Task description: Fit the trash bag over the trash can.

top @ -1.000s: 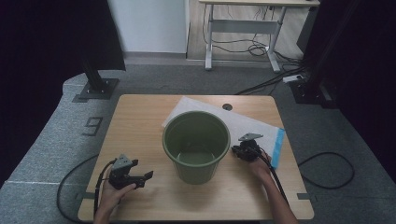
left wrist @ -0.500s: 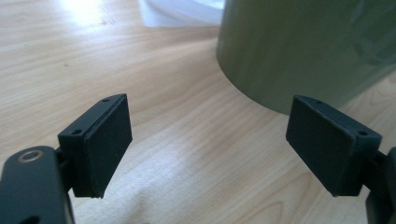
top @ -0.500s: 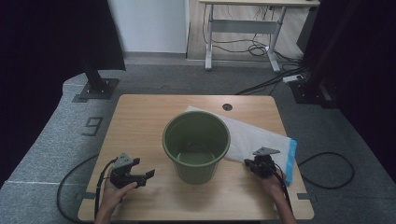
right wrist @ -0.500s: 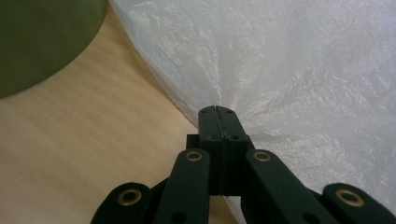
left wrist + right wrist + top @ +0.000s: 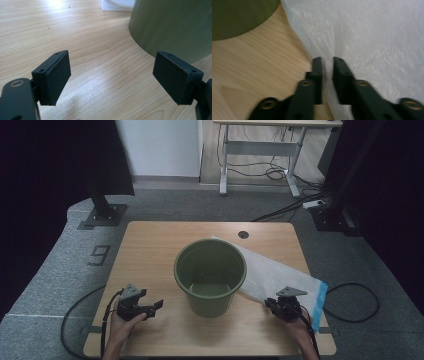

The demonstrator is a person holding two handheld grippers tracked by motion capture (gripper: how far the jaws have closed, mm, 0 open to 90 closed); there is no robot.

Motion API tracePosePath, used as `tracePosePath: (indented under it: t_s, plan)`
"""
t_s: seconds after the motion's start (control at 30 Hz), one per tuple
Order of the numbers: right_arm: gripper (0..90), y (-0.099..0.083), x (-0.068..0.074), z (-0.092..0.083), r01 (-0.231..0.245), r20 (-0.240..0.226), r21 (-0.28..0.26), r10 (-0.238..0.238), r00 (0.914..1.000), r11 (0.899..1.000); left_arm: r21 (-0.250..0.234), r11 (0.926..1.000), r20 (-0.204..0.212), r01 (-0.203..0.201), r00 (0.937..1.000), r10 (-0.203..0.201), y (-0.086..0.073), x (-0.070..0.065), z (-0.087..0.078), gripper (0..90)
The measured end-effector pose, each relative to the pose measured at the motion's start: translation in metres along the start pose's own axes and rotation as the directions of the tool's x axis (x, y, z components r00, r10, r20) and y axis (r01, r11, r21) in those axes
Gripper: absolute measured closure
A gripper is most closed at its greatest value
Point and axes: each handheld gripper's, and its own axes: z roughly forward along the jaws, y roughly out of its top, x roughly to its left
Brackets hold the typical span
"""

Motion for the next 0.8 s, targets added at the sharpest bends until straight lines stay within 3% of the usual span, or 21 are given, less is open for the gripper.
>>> tracePosePath:
  t_s: [0.1,0.17,0.2,0.3,0.53,0.6,0.73,0.8]
  plan:
    - [51.3,0.009,0.005,0.006,0.001,-0.008,-0.043,-0.002,1.0000,0.999,-0.008,0.9998,0.008,0.018,0.9998,-0.018,-0.001,0.002,-0.001,14.9]
    - [46.2,0.021,0.010,0.013,0.029,0.005,-0.064,-0.029,0.9996,0.998,-0.010,0.9998,0.007,0.018,0.9998,-0.018,-0.001,0.002,0.000,15.0]
    - [45.4,0.028,0.014,0.018,0.038,0.015,-0.077,-0.037,0.9992,0.996,-0.011,0.9998,0.006,0.018,0.9998,-0.018,-0.001,0.002,0.000,15.0]
    - [44.9,0.043,0.023,0.036,0.049,-0.014,-0.082,-0.050,0.9986,0.995,-0.009,0.9998,-0.004,0.016,0.9999,-0.016,-0.001,0.001,-0.001,15.0]
    - [45.6,0.057,0.036,0.067,0.114,-0.019,-0.032,-0.114,0.9932,0.993,0.009,1.0000,-0.023,0.000,0.9997,0.000,-0.002,0.000,-0.003,14.5]
    - [50.8,0.059,0.038,0.073,0.113,-0.010,-0.016,-0.113,0.9936,0.993,0.001,1.0000,-0.025,-0.001,0.9997,0.001,-0.002,0.000,-0.006,14.5]
    - [73.4,0.058,0.035,0.076,0.084,-0.011,-0.004,-0.084,0.9964,0.996,-0.015,0.9999,-0.023,0.007,0.9997,-0.008,-0.001,0.000,-0.009,14.5]
    - [81.4,0.057,0.032,0.073,0.077,0.024,0.005,-0.077,0.9967,0.997,-0.023,0.9997,-0.026,0.011,0.9996,-0.012,-0.001,0.001,-0.009,14.6]
